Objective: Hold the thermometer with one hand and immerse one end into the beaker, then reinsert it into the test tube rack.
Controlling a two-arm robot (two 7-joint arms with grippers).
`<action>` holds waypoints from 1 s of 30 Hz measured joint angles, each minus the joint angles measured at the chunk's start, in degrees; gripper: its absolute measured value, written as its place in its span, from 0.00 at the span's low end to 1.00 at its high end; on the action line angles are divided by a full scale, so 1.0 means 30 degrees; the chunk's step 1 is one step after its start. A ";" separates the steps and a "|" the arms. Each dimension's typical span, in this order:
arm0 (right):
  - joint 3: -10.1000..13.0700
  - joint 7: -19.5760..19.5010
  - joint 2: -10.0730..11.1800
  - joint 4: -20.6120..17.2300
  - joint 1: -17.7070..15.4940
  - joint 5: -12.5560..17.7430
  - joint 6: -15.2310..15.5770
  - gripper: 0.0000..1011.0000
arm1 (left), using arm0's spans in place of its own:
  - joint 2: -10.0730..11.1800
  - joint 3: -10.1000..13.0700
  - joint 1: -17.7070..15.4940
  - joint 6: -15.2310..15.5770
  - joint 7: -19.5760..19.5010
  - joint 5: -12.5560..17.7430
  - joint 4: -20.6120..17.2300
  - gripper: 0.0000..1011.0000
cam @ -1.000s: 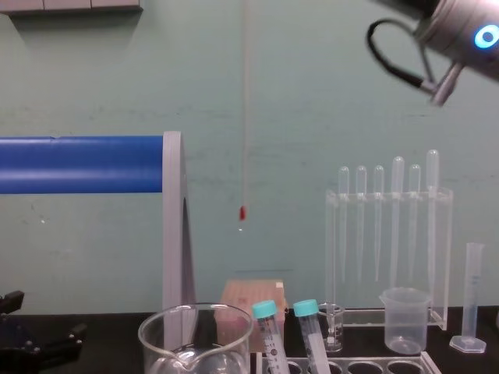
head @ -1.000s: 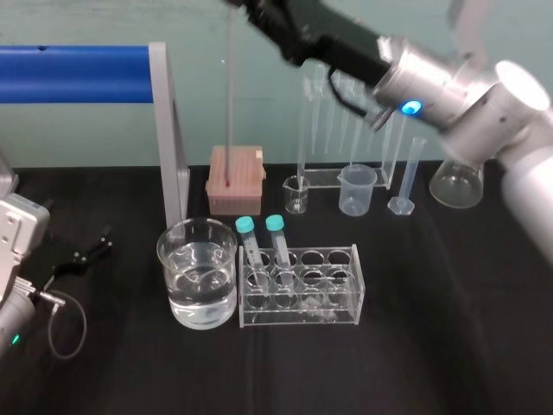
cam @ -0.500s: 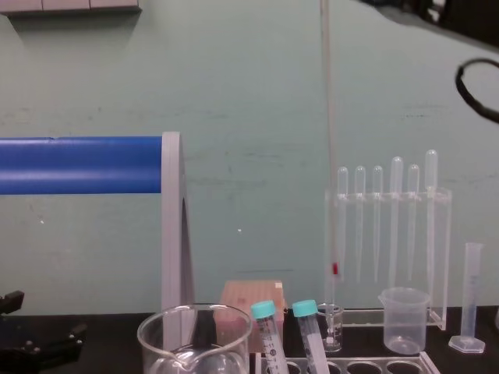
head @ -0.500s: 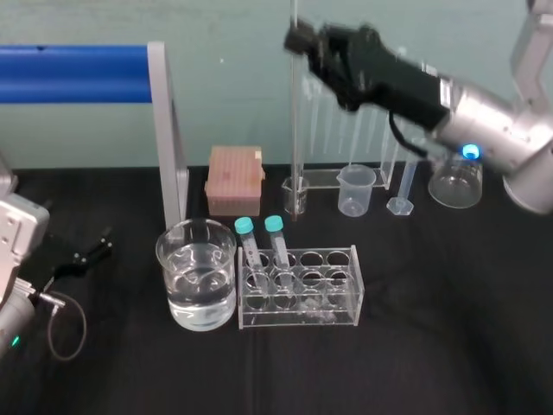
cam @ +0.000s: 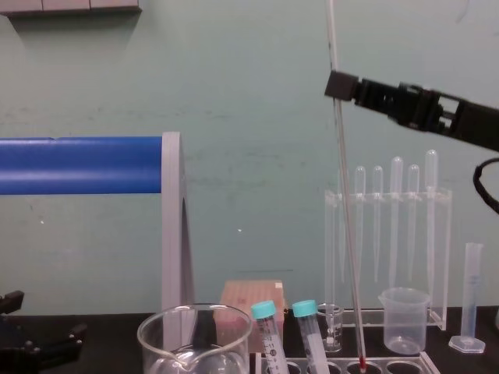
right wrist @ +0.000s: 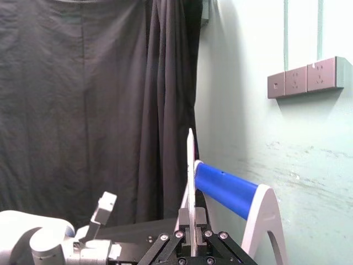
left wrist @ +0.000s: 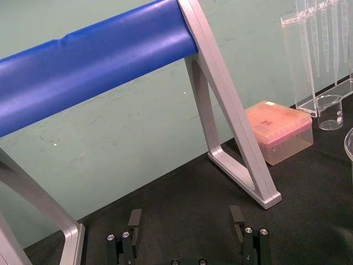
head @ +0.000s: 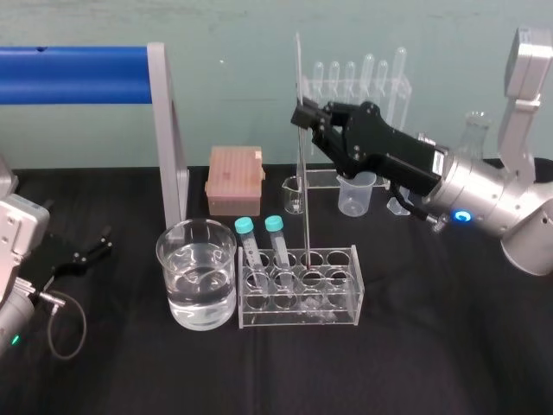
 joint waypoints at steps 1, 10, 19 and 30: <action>-0.0002 -0.0008 -0.0018 0.0052 -0.0025 -0.0067 -0.0047 0.05 | -0.0001 0.0000 0.0000 0.0000 0.0000 0.0000 0.0000 1.00; 0.0065 -0.0244 -0.0327 0.0666 -0.0194 -0.0629 -0.0126 0.05 | -0.0001 0.0000 0.0000 0.0000 0.0000 0.0001 0.0000 1.00; 0.0101 -0.0243 -0.0537 0.0985 -0.0363 -0.0626 0.0176 0.05 | -0.0001 -0.0001 0.0000 0.0001 0.0000 0.0000 0.0000 1.00; -0.0188 0.0195 -0.0923 0.2248 -0.0147 -0.1135 0.0107 0.05 | -0.0001 0.0000 0.0000 0.0000 0.0000 0.0000 0.0000 1.00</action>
